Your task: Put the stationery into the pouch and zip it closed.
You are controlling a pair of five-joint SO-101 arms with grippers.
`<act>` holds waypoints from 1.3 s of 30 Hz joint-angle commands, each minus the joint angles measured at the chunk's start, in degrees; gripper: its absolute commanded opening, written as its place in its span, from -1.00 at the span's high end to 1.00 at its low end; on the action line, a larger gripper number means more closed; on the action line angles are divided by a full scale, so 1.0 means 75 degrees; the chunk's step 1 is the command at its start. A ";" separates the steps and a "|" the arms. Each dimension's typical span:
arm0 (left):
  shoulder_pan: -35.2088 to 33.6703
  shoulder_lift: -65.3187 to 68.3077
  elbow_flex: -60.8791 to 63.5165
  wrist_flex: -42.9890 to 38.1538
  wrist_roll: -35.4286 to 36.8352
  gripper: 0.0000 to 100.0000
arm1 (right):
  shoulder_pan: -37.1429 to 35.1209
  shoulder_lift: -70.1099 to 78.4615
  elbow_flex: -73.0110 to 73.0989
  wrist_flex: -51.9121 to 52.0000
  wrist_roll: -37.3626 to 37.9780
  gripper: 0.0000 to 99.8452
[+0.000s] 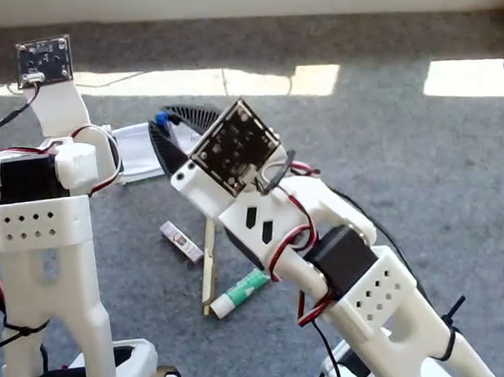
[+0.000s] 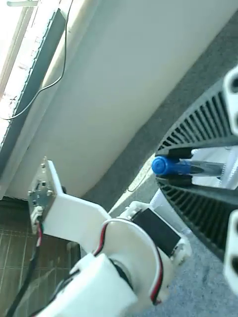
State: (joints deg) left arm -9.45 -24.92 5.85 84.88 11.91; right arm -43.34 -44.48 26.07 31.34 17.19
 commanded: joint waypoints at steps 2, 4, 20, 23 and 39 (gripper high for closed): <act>0.0088 0.0041 -0.0053 0.0012 0.0105 0.99 | -0.0041 -0.0334 0.0275 -0.0229 0.0082 0.98; 0.0088 0.0053 -0.0041 0.0012 0.0105 0.99 | -0.0041 -0.0334 0.0381 -0.0193 0.0082 0.98; -0.0158 0.0018 0.0193 -0.0035 0.0105 0.99 | -0.0076 -0.0322 0.0346 0.0920 0.0563 0.84; -0.0158 0.0018 0.0193 -0.0035 0.0105 0.99 | -0.0076 -0.0322 0.0358 0.0920 0.0551 0.74; -0.0627 0.0018 0.0193 -0.0035 0.0105 0.99 | 0.0522 -0.0381 0.0334 0.1518 0.0527 0.74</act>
State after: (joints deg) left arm -11.74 -25.10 7.16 84.88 11.91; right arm -42.29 -44.92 29.58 42.59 20.79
